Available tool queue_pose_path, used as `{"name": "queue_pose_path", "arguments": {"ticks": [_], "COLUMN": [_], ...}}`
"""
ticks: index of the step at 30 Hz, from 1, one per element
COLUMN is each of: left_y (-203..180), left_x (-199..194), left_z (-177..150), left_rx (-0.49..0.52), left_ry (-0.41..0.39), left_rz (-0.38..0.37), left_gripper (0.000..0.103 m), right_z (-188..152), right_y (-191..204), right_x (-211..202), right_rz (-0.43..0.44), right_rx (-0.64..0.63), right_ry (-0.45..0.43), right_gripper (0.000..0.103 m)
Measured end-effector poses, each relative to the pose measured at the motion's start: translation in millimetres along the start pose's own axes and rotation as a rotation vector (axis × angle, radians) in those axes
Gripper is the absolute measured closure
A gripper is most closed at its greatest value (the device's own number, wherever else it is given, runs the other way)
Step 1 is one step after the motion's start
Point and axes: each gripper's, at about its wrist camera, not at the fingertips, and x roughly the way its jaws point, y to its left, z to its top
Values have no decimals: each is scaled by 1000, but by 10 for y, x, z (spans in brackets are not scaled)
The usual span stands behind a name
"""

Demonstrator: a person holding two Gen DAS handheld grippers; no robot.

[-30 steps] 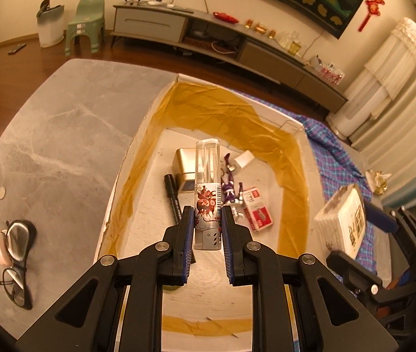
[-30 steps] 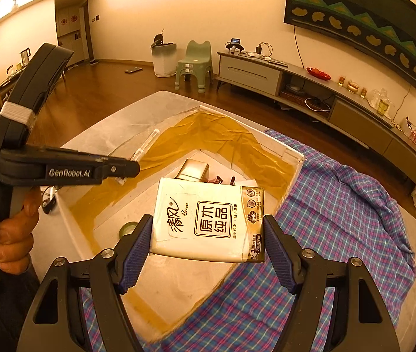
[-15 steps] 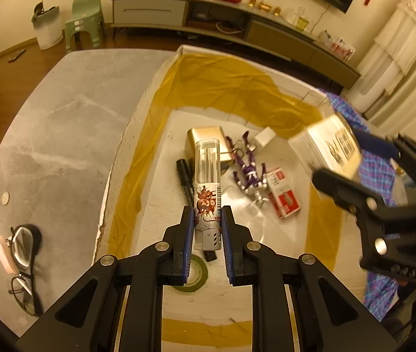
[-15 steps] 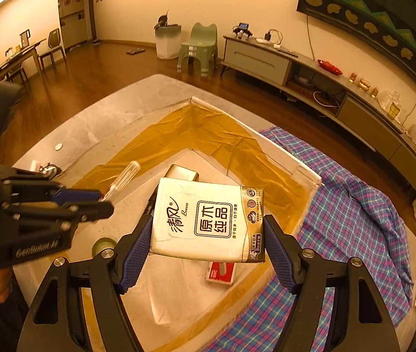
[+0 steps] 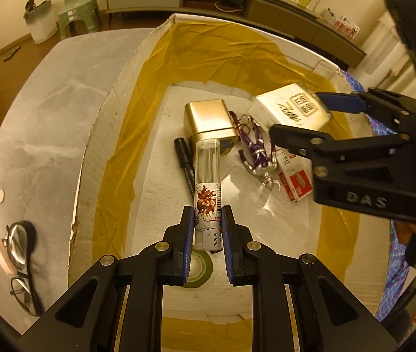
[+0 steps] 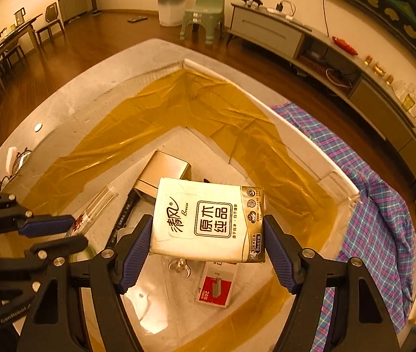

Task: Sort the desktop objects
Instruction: 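Open the right tool to drop the tissue pack while the left tool releases the tube inside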

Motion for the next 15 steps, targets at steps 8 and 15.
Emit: {"name": "queue_pose_path", "arguments": {"ticks": [8, 15], "left_y": [26, 63], "left_x": [-15, -36], "left_z": [18, 10], "left_rx": [-25, -41], "left_ry": [-2, 0], "left_rz": [0, -5], "left_gripper": [79, 72], "right_z": [59, 47], "right_y": [-16, -58], "right_x": [94, 5], "right_rz": [9, -10], "right_rx": [-9, 4], "right_ry": [43, 29], "right_gripper": [28, 27]}}
